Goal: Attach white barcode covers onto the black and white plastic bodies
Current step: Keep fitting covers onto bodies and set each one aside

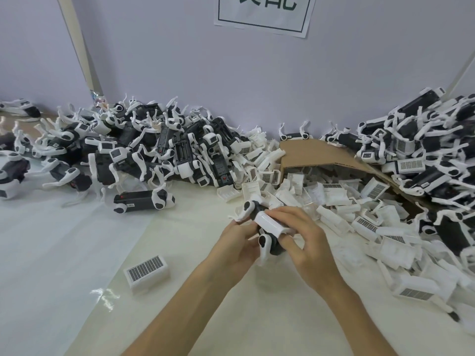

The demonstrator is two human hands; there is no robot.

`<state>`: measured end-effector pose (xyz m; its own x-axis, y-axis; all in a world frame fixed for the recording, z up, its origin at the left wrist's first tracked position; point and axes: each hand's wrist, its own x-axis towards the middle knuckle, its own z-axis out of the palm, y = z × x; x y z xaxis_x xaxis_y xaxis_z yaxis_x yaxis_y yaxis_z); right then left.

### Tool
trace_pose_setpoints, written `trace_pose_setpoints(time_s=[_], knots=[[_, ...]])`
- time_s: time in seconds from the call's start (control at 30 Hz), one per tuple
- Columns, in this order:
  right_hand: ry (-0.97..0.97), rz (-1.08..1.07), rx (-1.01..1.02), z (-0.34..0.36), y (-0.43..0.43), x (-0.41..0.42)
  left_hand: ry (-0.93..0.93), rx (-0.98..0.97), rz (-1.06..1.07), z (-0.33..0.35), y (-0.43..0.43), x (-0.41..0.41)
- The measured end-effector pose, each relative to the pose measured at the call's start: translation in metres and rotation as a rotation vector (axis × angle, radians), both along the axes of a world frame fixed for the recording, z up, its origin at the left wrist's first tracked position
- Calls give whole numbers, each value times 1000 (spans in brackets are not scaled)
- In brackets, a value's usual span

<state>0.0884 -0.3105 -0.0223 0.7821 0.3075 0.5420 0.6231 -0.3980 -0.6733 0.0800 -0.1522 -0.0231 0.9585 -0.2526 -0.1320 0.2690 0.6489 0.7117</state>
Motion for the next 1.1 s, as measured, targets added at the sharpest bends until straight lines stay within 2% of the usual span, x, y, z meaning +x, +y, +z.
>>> trace_pose_setpoints(time_s=[0.1, 0.27, 0.57, 0.77, 0.97, 1.1], knots=[[107, 75, -37, -4, -1, 1, -12, 16, 61, 0, 4, 2], [149, 76, -18, -3, -2, 0, -4, 11, 81, -3, 3, 2], [98, -130, 224, 1, -6, 3, 29, -8, 134, -3, 0, 4], [174, -50, 230, -3, 1, 0, 33, -7, 159, -1, 1, 2], [85, -179, 395, 0, -1, 0, 32, 13, 170, 1, 0, 2], [167, -83, 344, -3, 3, 0, -26, 25, 147, 3, -2, -2]])
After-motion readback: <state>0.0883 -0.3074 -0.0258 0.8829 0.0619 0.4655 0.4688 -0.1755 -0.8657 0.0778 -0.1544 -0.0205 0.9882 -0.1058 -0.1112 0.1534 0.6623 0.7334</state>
